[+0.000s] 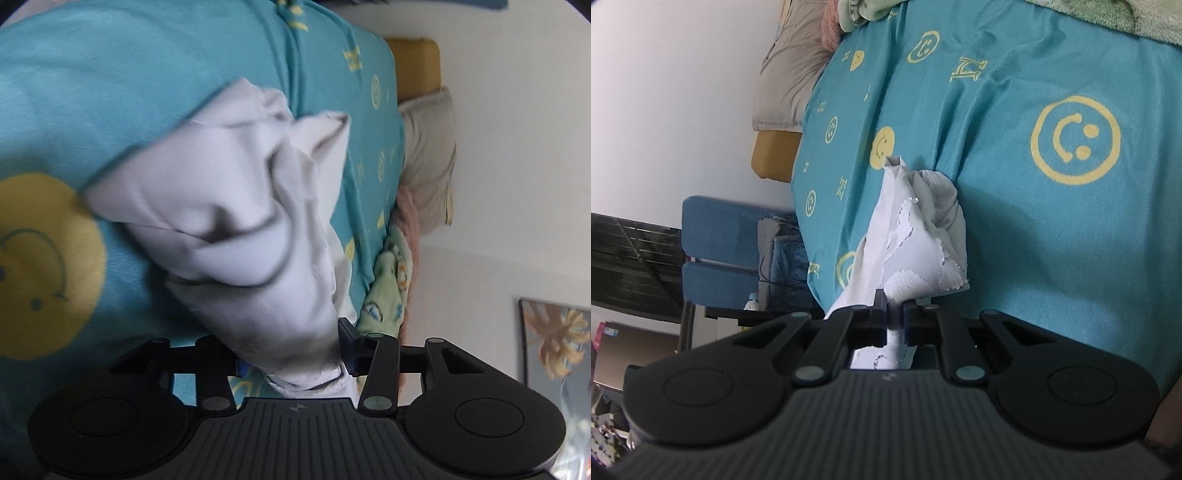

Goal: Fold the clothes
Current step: 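Lift and carry the folded shirt with both grippers toward the pink blanket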

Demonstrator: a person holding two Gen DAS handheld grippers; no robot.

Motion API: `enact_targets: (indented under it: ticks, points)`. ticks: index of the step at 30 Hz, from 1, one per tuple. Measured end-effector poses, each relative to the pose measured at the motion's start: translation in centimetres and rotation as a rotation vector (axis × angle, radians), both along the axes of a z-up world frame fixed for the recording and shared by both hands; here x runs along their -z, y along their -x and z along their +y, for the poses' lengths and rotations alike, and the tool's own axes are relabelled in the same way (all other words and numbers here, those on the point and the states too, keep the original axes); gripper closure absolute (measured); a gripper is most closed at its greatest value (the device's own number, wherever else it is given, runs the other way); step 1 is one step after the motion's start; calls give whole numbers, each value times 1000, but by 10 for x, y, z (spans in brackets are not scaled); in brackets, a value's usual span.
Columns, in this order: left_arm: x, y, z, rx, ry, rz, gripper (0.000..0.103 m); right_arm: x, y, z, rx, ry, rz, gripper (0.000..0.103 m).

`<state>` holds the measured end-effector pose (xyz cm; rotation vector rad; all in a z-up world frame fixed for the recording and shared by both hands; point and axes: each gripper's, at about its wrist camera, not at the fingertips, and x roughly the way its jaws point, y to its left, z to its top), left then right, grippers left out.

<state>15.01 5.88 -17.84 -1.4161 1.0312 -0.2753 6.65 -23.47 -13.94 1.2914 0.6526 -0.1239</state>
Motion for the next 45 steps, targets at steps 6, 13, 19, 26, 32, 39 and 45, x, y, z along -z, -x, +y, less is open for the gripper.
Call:
enact_targets:
  ticks: [6, 13, 19, 26, 32, 39, 45]
  points:
    - [-5, 12, 20, -112, -5, 5, 57, 0, 1, -1, 18, 20, 6, 93]
    - [-12, 8, 36, -152, -67, -14, 59, 0, 0, 5, 12, 73, 0, 93]
    - [-31, -2, 36, -147, -152, -90, 75, -5, -3, 13, -3, 174, -9, 93]
    - [-79, 30, 30, -85, -233, -167, 81, -22, 15, 5, 45, 143, -35, 93]
    - [-148, 54, -3, -26, -210, -224, 82, -89, 57, -14, 105, 165, -153, 93]
    - [-219, 66, -89, 114, -213, -296, 82, -149, 112, -81, 216, 208, -184, 93]
    - [-236, 55, -187, 237, -220, -311, 82, -163, 137, -156, 295, 257, -156, 93]
